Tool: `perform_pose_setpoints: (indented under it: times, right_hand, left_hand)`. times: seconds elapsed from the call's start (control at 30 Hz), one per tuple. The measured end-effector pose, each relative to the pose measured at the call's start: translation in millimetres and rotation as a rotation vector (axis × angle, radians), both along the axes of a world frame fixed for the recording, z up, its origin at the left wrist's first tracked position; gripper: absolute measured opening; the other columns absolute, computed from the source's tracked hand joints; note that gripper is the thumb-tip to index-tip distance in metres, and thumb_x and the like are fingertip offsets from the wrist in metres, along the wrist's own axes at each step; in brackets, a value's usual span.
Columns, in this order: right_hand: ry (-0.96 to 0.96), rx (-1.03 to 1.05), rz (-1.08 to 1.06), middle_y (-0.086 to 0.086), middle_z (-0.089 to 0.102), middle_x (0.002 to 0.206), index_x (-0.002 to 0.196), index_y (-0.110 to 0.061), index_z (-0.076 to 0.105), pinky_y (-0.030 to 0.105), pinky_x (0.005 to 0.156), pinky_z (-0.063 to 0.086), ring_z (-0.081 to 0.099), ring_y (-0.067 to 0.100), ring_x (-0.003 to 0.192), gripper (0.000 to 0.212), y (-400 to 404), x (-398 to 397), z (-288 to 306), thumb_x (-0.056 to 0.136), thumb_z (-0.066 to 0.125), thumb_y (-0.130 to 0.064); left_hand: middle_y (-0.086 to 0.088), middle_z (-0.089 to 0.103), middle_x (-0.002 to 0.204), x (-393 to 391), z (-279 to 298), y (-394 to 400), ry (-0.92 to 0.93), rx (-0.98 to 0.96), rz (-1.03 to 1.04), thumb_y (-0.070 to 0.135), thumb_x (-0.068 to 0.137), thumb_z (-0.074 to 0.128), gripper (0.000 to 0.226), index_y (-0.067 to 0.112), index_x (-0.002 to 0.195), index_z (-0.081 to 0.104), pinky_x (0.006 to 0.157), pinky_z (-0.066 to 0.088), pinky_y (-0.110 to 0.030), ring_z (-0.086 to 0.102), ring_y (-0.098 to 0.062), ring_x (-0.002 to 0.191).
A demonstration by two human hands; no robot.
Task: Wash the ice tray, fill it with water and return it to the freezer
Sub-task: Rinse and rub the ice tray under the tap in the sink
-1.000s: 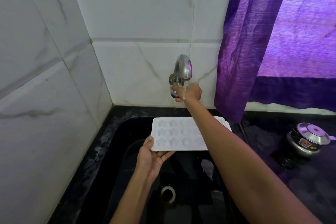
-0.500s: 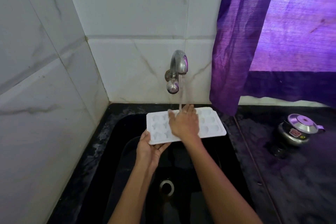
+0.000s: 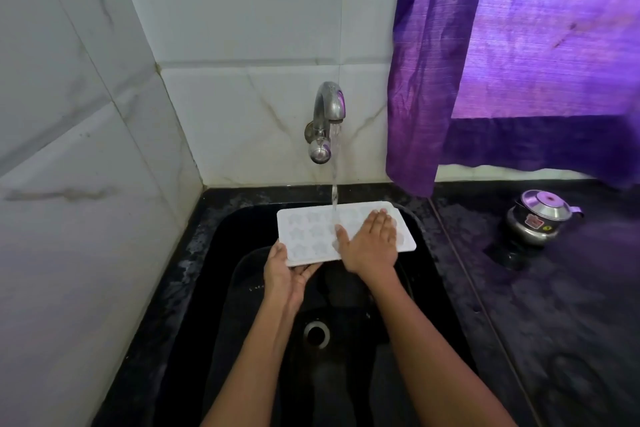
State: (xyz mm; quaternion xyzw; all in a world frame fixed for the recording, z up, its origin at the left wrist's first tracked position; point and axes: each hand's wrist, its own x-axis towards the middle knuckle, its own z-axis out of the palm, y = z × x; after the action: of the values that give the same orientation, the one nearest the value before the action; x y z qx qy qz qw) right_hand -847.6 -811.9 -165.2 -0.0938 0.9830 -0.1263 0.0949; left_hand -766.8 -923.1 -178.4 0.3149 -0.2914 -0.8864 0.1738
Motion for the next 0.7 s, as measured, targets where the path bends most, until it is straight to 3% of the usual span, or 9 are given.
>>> perform_pose_setpoints:
  times: [0.1,0.23,0.3,0.4,0.5,0.6,0.7]
  right_hand:
    - [0.036,-0.049,0.247,0.017,-0.008,0.16,0.152,0.0,-0.003,0.038,0.119,-0.005,-0.009,0.027,0.148,0.072,-25.8,18.5,1.3,0.102,0.019,-0.047]
    - [0.075,-0.007,0.501,0.005,-0.004,0.162,0.154,-0.01,0.0,0.037,0.12,-0.005,-0.006,0.017,0.149,0.064,-40.2,27.4,-1.5,0.103,0.017,-0.045]
    - [0.076,0.024,0.462,0.004,-0.005,0.162,0.155,-0.012,-0.001,0.039,0.12,-0.005,-0.007,0.017,0.149,0.07,-31.7,18.2,-4.4,0.101,0.016,-0.053]
    - [0.034,0.042,0.231,0.009,-0.011,0.161,0.153,-0.008,-0.007,0.042,0.119,-0.007,-0.011,0.021,0.148,0.086,-9.7,1.4,-7.2,0.094,0.014,-0.066]
    - [-0.019,0.04,0.056,0.017,-0.015,0.159,0.151,0.0,-0.011,0.041,0.119,-0.007,-0.013,0.027,0.148,0.089,-7.2,2.1,-7.7,0.095,0.015,-0.064]
    - [0.003,0.014,0.188,0.019,-0.012,0.159,0.151,0.002,-0.007,0.04,0.12,-0.005,-0.01,0.029,0.148,0.077,-30.5,18.4,-9.4,0.1,0.015,-0.051]
    - [0.035,-0.022,0.419,0.011,-0.006,0.161,0.153,-0.005,-0.001,0.037,0.12,-0.003,-0.006,0.022,0.149,0.065,-49.1,30.2,-13.4,0.103,0.017,-0.042]
  left_hand:
    - [-0.014,0.064,0.103,-2.1,-3.4,7.4,-0.027,-0.011,-0.022,0.019,0.103,0.029,0.03,0.012,0.111,0.057,0.067,0.054,-0.043,0.064,-0.027,0.084]
    - [-0.016,0.063,0.109,-1.9,-7.9,7.5,-0.024,0.021,0.004,0.017,0.103,0.029,0.034,0.006,0.127,0.051,0.081,0.051,-0.043,0.063,-0.026,0.086]
    - [-0.017,0.061,0.11,0.2,-9.1,-0.4,-0.018,0.029,0.01,0.017,0.104,0.027,0.03,0.01,0.118,0.053,0.079,0.05,-0.049,0.062,-0.028,0.083]
    - [-0.018,0.06,0.113,4.3,-13.3,-11.7,-0.025,0.002,0.0,0.02,0.104,0.027,0.029,0.011,0.117,0.051,0.082,0.047,-0.053,0.062,-0.032,0.09]
    - [-0.015,0.063,0.105,9.1,-14.3,-9.9,-0.037,-0.026,-0.026,0.022,0.104,0.028,0.028,0.012,0.112,0.053,0.078,0.048,-0.051,0.062,-0.032,0.092]
    - [-0.016,0.064,0.104,7.3,-15.1,-4.9,-0.046,-0.028,-0.042,0.021,0.104,0.027,0.029,0.014,0.104,0.056,0.072,0.051,-0.047,0.062,-0.03,0.088]
    - [-0.014,0.063,0.107,1.7,-19.4,-7.9,-0.086,-0.015,-0.016,0.021,0.103,0.03,0.029,0.013,0.116,0.055,0.068,0.052,-0.042,0.062,-0.025,0.082]
